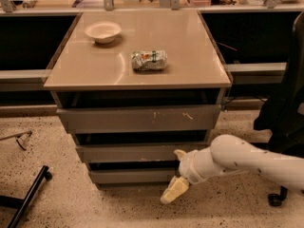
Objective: Open bottom drawer
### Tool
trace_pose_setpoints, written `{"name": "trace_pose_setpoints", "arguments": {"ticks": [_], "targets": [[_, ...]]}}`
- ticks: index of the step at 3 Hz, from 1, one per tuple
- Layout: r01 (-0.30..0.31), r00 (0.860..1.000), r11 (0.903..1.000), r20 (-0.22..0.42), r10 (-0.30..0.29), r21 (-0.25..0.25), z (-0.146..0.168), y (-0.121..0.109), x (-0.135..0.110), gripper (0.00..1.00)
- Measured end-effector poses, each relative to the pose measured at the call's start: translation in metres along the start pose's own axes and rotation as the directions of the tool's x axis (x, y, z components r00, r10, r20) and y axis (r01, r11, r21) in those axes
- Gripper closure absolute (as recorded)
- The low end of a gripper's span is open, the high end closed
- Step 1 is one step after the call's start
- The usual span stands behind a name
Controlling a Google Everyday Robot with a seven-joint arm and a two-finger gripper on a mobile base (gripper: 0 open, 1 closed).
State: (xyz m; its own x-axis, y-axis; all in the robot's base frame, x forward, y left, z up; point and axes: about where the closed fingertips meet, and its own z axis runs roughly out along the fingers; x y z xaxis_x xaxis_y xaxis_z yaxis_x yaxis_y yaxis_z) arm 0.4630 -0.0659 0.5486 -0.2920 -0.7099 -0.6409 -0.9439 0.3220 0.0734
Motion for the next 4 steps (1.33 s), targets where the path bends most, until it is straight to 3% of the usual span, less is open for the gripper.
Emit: {"name": "trace_pose_setpoints", "arguments": {"ticks": [1,2,3,4], "targets": [[0.009,0.998,0.9998,0.06,-0.01,0.017,0.062,-0.002,0.022,0.0],[0.052,0.993,0.9975,0.107,-0.057,0.049,0.112,-0.001,0.045,0.0],[0.052,0.993,0.9975,0.107,-0.057,0.049,0.112,-0.001,0.045,0.0],[0.04,0.991,0.9992,0.129,-0.04,0.001,0.145,-0.005,0.053,0.0]]}}
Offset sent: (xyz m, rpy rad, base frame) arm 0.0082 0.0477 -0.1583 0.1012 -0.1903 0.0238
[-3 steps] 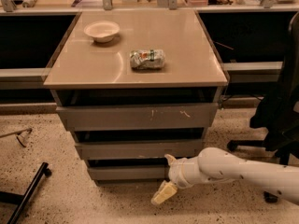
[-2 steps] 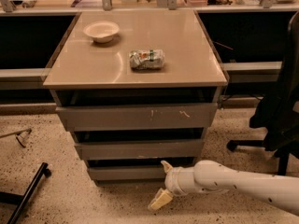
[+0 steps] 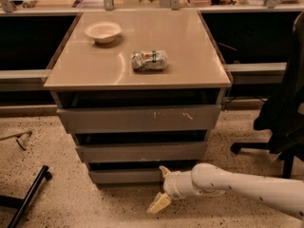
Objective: Open bottom drawer
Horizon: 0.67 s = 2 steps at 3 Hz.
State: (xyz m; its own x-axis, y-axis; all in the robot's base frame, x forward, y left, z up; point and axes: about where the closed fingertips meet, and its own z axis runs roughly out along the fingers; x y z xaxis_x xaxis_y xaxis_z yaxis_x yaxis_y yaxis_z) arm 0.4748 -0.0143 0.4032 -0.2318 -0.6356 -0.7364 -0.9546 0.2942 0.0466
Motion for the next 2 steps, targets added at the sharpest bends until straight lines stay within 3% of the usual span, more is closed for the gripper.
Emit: {"name": "trace_pose_setpoints", "arguments": {"ticks": [2], "targets": [[-0.074,0.997,0.9849,-0.002,0.074,-0.157,0.127,-0.014,0.059,0.0]]}}
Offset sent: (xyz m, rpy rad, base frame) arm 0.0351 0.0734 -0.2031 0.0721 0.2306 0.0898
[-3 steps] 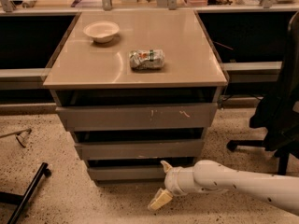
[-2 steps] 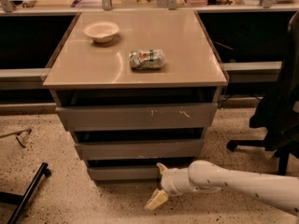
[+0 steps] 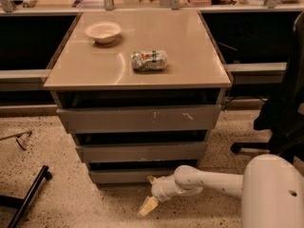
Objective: Open bottom drawer
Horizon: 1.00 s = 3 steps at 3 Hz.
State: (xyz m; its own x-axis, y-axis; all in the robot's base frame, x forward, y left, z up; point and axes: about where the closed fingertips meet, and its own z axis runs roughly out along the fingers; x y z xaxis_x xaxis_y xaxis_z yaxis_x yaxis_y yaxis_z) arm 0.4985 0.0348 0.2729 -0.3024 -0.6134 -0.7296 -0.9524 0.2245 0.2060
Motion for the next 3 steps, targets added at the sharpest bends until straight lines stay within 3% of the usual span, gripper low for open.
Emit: {"name": "trace_pose_setpoints", "arguments": {"ticks": [2,3], "targets": [[-0.012,1.0,0.9999,0.019,0.012,0.011,0.008,-0.007,0.004,0.0],[0.001,1.0,0.9954,0.017,-0.003,0.096,0.015,-0.04,0.015,0.0]]}}
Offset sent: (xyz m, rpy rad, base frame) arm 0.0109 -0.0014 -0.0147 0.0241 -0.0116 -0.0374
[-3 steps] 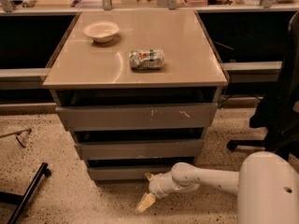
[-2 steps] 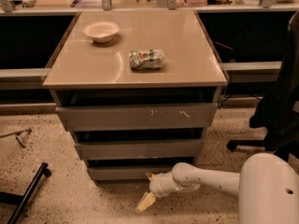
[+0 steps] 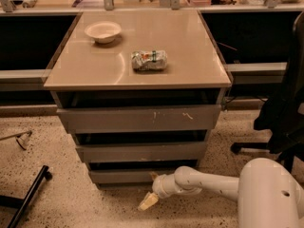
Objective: Open bottom drawer
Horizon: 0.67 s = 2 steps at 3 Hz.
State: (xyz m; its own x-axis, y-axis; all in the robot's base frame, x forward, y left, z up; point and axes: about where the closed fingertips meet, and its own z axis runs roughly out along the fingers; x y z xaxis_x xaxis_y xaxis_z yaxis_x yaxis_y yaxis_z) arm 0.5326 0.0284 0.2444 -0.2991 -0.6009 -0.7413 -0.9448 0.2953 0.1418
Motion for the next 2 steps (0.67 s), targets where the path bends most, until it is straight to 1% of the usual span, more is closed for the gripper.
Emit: {"name": "trace_pose_setpoints", "arguments": {"ticks": [1,2], "targets": [[0.036,0.999,0.9936,-0.031,-0.033,0.107,0.005,-0.04,-0.001,0.0],[0.069,0.997,0.9811,-0.054,-0.06,0.181,0.004,-0.067,-0.006,0.0]]}}
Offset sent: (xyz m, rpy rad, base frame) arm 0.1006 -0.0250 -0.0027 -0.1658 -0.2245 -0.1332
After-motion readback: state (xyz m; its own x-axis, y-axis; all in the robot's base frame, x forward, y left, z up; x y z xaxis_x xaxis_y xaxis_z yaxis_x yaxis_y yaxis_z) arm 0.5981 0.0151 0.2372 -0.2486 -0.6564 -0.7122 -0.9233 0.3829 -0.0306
